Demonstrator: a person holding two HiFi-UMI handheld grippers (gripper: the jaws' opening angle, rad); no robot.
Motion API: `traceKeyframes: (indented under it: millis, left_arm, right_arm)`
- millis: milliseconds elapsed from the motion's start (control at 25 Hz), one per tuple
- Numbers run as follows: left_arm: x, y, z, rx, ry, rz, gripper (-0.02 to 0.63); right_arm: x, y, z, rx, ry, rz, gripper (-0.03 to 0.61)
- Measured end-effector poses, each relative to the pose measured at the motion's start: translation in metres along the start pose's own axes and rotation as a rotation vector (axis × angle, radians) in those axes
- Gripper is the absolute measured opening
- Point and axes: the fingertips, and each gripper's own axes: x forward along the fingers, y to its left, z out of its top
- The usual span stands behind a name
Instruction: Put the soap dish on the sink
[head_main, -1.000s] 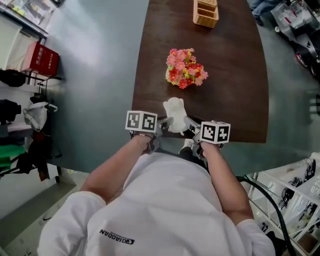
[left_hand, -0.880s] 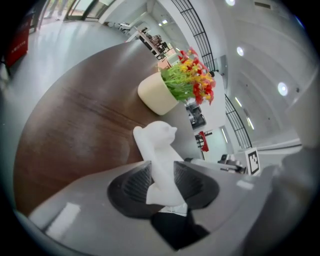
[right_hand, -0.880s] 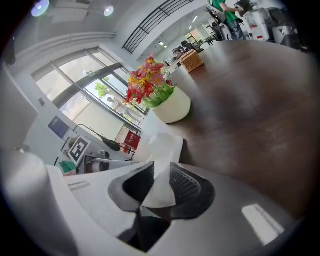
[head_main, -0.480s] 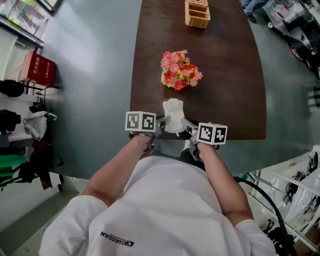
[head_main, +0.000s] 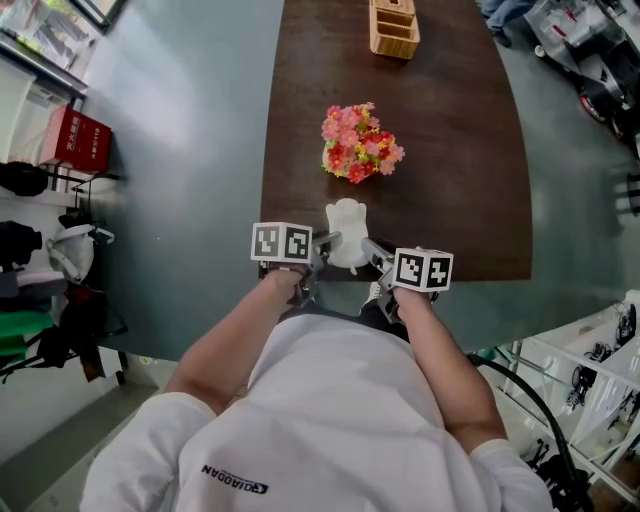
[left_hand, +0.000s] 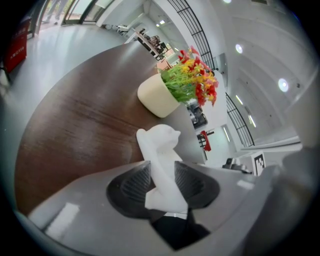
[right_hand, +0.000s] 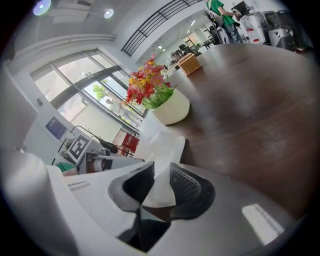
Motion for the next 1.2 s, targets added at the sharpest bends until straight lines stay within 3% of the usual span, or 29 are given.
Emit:
traceKeyframes:
  millis: [440, 560, 680, 760, 880, 1200]
  left_arm:
    - [0.0, -0.003, -0.001, -0.007, 0.015, -0.035, 0.17]
    - [-0.008, -0.006, -0.003, -0.009, 0.021, -0.07, 0.179]
    - [-0.026, 0.0, 0.002, 0.022, -0.01, -0.049, 0.173]
    - [-0.042, 0.001, 0.01, 0.058, -0.048, -0.026, 0.128]
    - [-0.064, -0.009, 0.021, 0.153, -0.103, -0.002, 0.005]
    - [-0.091, -0.054, 0.017, 0.455, -0.104, -0.04, 0.003]
  right_arm:
    - [-0.002, 0.001, 0.001, -0.02, 0.013, -0.002, 0.101]
    - [-0.008, 0.004, 0.003, -0.055, 0.011, 0.0, 0.101]
    - [-0.019, 0.003, 0.01, -0.093, -0.018, -0.023, 0.101]
    - [-0.029, 0.009, 0.019, -0.128, -0.065, -0.029, 0.1]
    - [-0.048, 0.027, 0.036, -0.208, -0.147, -0.022, 0.017]
    - [-0.082, 0.09, 0.041, -0.4, -0.247, -0.016, 0.002]
